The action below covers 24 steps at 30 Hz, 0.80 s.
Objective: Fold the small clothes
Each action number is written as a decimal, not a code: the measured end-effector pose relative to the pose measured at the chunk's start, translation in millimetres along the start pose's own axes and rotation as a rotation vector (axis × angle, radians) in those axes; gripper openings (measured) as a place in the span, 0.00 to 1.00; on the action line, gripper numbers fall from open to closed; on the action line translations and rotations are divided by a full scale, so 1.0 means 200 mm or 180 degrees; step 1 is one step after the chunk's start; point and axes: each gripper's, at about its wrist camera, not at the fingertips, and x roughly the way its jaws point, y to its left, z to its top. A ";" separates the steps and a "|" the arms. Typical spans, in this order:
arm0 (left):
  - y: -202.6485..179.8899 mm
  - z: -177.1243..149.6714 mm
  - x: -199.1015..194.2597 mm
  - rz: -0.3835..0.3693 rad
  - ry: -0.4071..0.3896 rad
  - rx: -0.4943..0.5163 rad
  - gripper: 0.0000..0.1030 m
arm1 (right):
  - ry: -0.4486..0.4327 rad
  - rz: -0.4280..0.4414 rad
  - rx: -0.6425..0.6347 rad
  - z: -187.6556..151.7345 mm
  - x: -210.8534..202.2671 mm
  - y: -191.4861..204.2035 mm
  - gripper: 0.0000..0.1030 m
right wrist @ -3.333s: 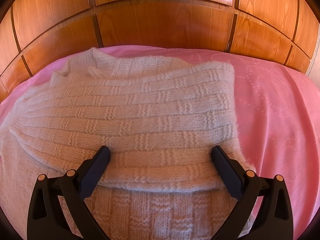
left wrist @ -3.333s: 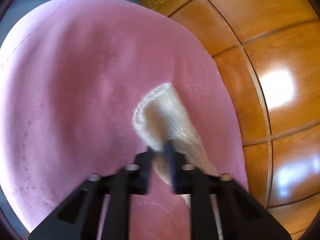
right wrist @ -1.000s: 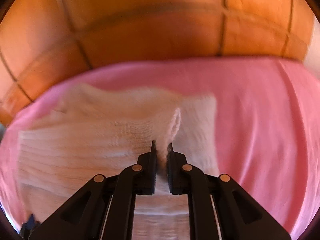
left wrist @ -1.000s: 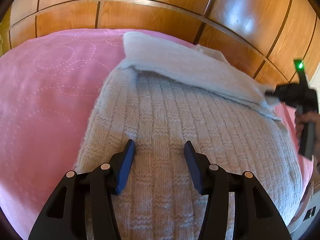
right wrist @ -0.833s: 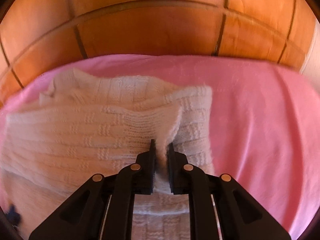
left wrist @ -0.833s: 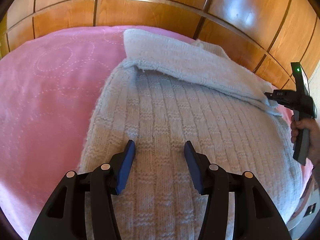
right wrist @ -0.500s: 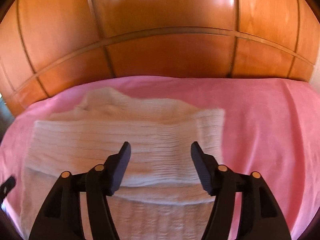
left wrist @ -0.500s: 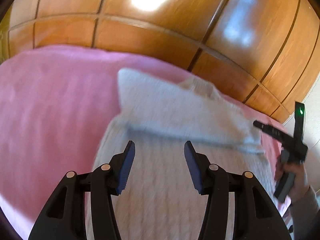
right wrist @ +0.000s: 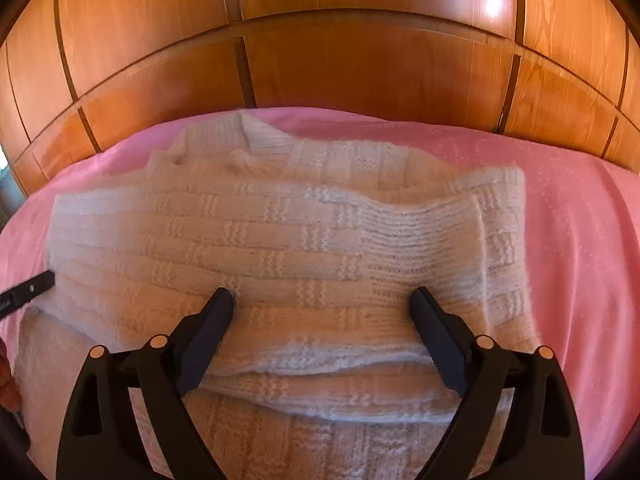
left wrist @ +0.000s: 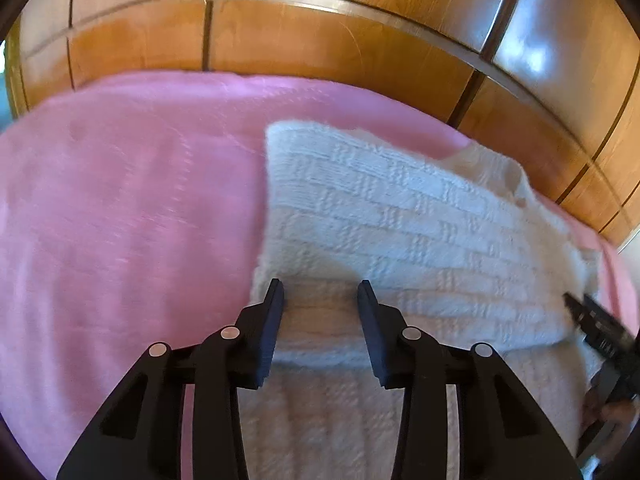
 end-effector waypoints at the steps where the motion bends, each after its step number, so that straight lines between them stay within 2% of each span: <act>1: 0.01 0.00 -0.03 0.0092 -0.0025 -0.0036 0.37 | -0.0004 0.0012 0.0005 0.00 0.00 0.00 0.89; 3: 0.01 0.03 -0.07 0.0125 -0.0121 -0.0082 0.37 | -0.0016 0.0015 0.0005 0.00 0.00 0.00 0.90; 5: -0.02 0.08 -0.13 0.0056 -0.0302 -0.0089 0.37 | -0.0021 0.0008 0.0000 0.00 0.00 0.00 0.90; 7: -0.09 0.15 -0.14 -0.0010 -0.0405 0.0013 0.38 | -0.0024 -0.0011 -0.0016 0.01 0.02 0.01 0.90; 9: -0.17 0.22 -0.11 0.0034 -0.0457 0.0174 0.37 | -0.0028 -0.0015 -0.0020 0.00 0.03 0.02 0.90; 11: -0.21 0.29 0.01 0.0102 -0.0385 0.0239 0.37 | -0.0030 -0.0016 -0.0019 0.00 0.03 0.02 0.90; 14: -0.15 0.29 0.26 0.0296 -0.0060 0.0156 0.40 | -0.0040 -0.0017 -0.0022 0.00 0.03 0.02 0.91; 15: -0.13 0.26 0.28 0.0283 -0.0150 0.0141 0.40 | -0.0046 -0.0009 -0.0024 0.00 0.03 0.02 0.91; 17: -0.13 0.24 0.27 0.0316 -0.0251 0.0131 0.40 | -0.0043 -0.0011 -0.0027 -0.01 0.03 0.02 0.92; 22: -0.11 0.25 0.22 0.0238 -0.0194 0.0031 0.40 | -0.0038 0.0032 -0.0005 0.00 0.05 0.02 0.94; 23: -0.11 0.25 0.18 0.0253 -0.0206 0.0020 0.41 | -0.0039 0.0033 -0.0004 0.00 0.05 0.02 0.94; 24: -0.12 0.24 0.14 0.0272 -0.0223 0.0021 0.47 | -0.0040 0.0039 0.0001 0.00 0.05 0.02 0.94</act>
